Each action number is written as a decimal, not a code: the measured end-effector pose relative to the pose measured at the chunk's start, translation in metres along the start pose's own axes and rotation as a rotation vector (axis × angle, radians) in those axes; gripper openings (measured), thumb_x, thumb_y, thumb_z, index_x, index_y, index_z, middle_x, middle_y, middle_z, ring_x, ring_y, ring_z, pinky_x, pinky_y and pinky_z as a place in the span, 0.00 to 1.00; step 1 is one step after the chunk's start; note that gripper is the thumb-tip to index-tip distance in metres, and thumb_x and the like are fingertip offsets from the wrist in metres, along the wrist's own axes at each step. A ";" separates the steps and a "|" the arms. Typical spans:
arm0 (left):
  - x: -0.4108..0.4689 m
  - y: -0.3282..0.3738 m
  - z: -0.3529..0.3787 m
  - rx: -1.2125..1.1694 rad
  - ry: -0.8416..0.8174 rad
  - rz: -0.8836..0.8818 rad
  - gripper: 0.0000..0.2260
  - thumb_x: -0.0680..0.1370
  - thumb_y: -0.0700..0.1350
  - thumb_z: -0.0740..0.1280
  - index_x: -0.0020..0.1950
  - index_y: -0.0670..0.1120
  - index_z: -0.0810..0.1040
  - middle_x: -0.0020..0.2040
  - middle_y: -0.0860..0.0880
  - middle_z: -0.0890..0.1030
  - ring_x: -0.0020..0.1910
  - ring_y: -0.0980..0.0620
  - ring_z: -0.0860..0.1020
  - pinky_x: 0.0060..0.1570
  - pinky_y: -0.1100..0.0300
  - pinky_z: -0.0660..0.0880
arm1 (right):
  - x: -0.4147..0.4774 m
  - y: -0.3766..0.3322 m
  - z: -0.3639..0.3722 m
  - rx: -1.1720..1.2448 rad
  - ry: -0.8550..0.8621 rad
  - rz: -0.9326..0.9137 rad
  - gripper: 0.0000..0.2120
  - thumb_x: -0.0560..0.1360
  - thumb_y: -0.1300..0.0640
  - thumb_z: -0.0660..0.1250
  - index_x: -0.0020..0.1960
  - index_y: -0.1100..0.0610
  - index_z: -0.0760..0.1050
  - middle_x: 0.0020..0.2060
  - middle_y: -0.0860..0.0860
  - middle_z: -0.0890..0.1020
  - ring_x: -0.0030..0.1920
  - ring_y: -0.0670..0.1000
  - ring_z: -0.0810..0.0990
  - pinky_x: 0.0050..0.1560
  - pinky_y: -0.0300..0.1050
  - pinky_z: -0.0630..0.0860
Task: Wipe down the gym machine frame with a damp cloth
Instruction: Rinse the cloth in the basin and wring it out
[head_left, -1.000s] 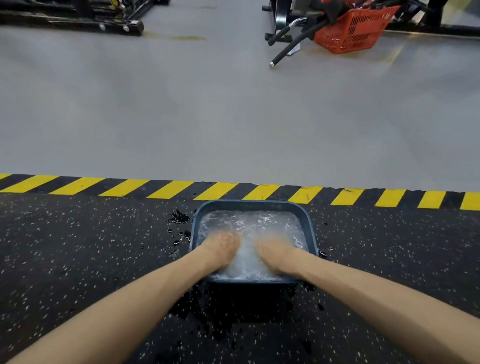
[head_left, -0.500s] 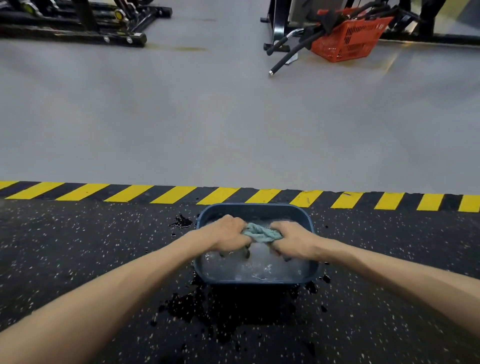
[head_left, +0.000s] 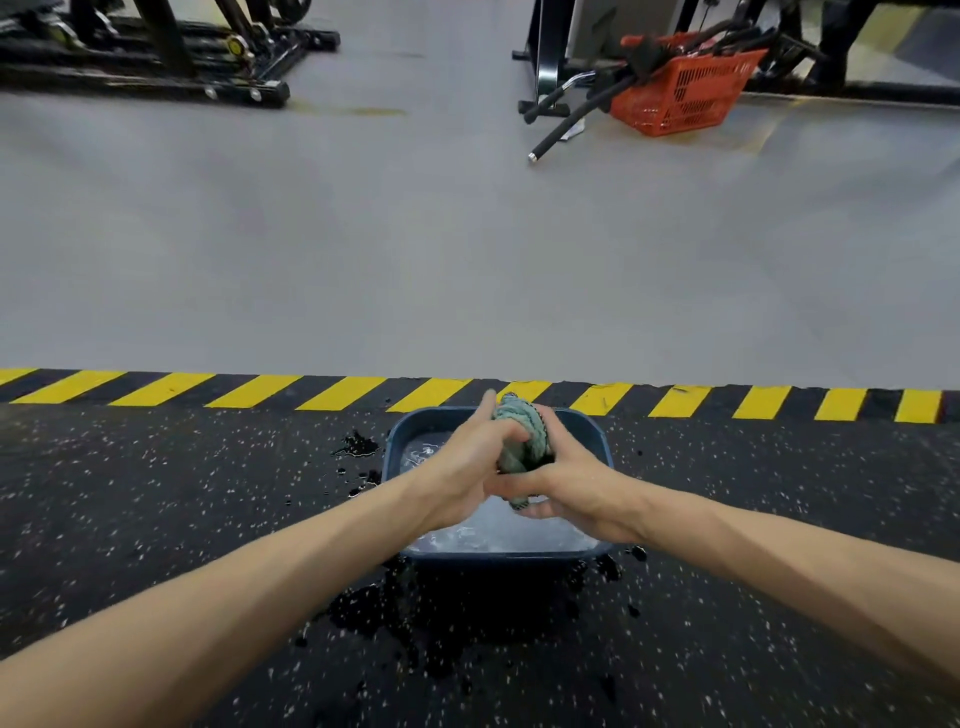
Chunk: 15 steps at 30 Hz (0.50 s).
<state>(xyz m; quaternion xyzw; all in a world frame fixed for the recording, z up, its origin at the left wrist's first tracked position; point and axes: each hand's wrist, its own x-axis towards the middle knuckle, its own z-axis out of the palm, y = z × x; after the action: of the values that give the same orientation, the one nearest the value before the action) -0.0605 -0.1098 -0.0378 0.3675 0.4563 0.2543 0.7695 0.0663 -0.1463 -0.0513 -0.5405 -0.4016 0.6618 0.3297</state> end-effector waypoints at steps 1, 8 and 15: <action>0.000 0.001 -0.002 -0.003 -0.006 0.002 0.32 0.78 0.32 0.57 0.80 0.52 0.57 0.59 0.42 0.78 0.54 0.44 0.78 0.54 0.48 0.76 | 0.001 0.002 0.001 0.016 0.015 -0.005 0.30 0.72 0.71 0.71 0.63 0.43 0.70 0.46 0.50 0.80 0.44 0.50 0.78 0.44 0.46 0.77; 0.000 0.014 -0.019 0.679 -0.032 0.175 0.20 0.77 0.41 0.66 0.67 0.54 0.71 0.54 0.54 0.83 0.50 0.56 0.80 0.53 0.60 0.76 | 0.005 -0.004 -0.012 -0.140 0.125 0.117 0.18 0.69 0.67 0.70 0.56 0.56 0.72 0.40 0.54 0.78 0.36 0.50 0.76 0.32 0.40 0.71; 0.005 0.016 -0.031 1.504 -0.138 0.540 0.17 0.83 0.45 0.58 0.73 0.50 0.67 0.63 0.47 0.76 0.55 0.55 0.76 0.52 0.67 0.69 | 0.000 -0.011 -0.016 -0.318 0.037 0.142 0.05 0.75 0.63 0.69 0.47 0.55 0.73 0.30 0.49 0.73 0.29 0.47 0.70 0.26 0.37 0.68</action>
<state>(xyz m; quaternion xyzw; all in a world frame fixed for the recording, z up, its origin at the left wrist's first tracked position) -0.0865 -0.0859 -0.0374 0.9002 0.3521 0.0329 0.2541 0.0824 -0.1386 -0.0426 -0.6250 -0.4560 0.6012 0.1998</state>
